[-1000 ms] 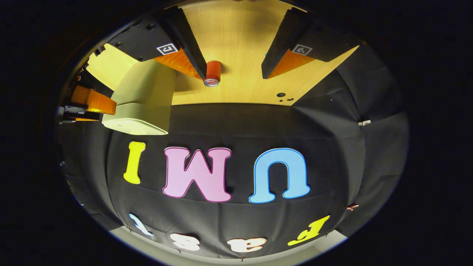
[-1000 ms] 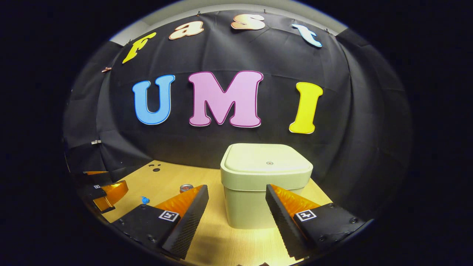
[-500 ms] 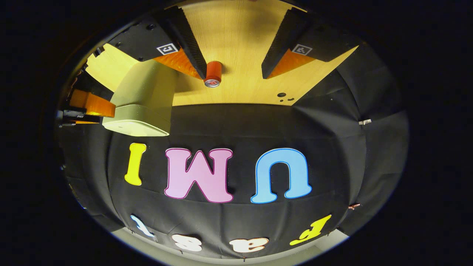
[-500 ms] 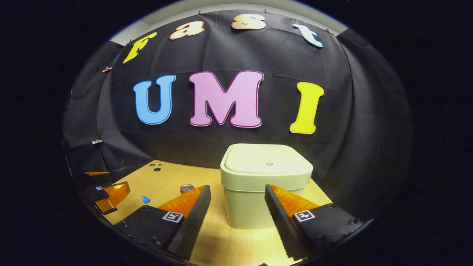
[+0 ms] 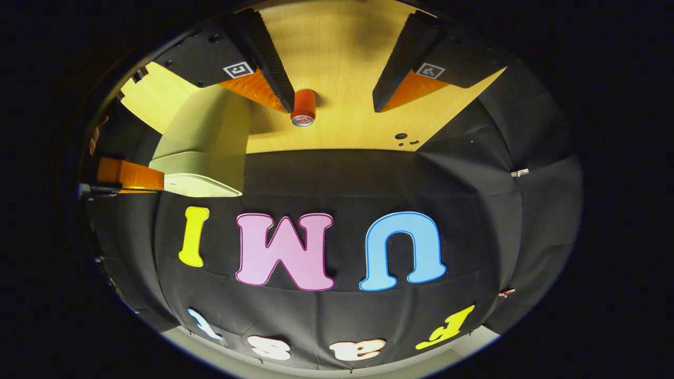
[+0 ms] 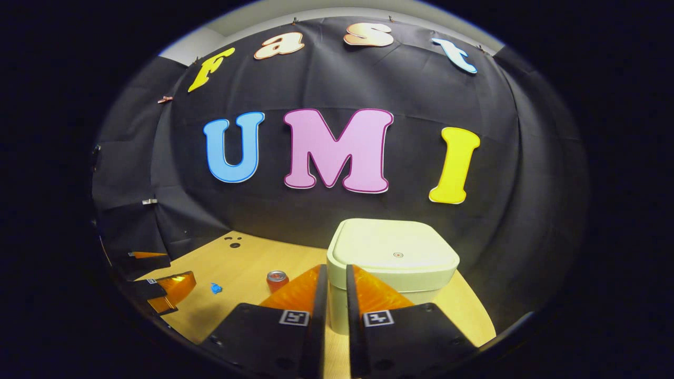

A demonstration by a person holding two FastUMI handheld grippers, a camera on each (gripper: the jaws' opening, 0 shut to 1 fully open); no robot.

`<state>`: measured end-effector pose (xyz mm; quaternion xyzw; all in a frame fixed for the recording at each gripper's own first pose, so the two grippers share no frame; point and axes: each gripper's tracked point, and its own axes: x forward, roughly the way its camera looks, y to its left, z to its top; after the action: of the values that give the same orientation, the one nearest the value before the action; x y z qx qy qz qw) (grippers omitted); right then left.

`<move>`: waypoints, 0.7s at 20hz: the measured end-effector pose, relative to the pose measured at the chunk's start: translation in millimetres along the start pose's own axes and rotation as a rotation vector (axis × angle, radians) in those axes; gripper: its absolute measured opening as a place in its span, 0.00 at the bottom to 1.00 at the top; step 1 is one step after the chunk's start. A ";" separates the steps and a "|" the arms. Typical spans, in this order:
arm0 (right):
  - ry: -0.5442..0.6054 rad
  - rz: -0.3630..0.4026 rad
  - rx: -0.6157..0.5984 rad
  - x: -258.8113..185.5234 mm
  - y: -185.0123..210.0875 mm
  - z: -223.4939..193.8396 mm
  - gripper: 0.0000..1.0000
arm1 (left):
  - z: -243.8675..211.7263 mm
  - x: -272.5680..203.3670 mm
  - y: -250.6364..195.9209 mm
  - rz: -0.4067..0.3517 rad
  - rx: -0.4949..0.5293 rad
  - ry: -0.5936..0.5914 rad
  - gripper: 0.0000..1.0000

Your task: Press the lid of the desktop garbage bin to open it, pick up the crumpled paper on the desktop and throw it into the bin, then pick up the pop can on the desktop and drop it into the bin, and finally close the garbage bin lid.

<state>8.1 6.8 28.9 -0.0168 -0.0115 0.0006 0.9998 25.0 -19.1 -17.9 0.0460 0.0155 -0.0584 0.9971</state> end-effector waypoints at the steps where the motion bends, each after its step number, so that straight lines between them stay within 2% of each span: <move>1: -0.006 -0.007 -0.008 0.4 -1.9 2.6 0.14 | 0.7 0.1 -0.7 -0.004 0.002 -0.003 0.96; 3: 0.017 0.030 0.006 3.8 2.9 -2.7 0.08 | 0.7 -0.1 -1.4 -0.005 0.004 -0.005 0.99; 4: 0.027 0.048 0.015 3.9 7.0 -3.0 0.08 | 0.6 -0.5 -1.4 -0.004 0.004 -0.004 0.95; 6: 0.028 0.038 0.011 1.8 3.0 0.2 0.09 | -0.6 -0.4 -1.0 -0.003 0.002 0.003 0.96; 7: 0.027 0.054 0.013 6.7 5.7 -2.0 0.05 | -2.2 -0.5 -0.9 -0.002 0.001 0.005 0.95; 10: 0.062 0.065 0.019 6.9 6.6 -6.0 0.05 | -3.7 -1.7 -0.2 0.001 0.002 0.007 0.96; 11: 0.065 0.068 0.028 7.5 6.5 -4.6 0.05 | -3.9 -1.9 -0.2 0.001 0.003 0.007 0.99; 14: 0.056 0.068 0.056 13.9 0.1 3.5 0.05 | -5.7 -2.8 2.6 0.009 0.001 0.011 0.96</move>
<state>21.9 7.0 32.7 0.0108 0.0173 0.0343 0.9992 22.4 -15.7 -23.2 0.0469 0.0206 -0.0536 0.9972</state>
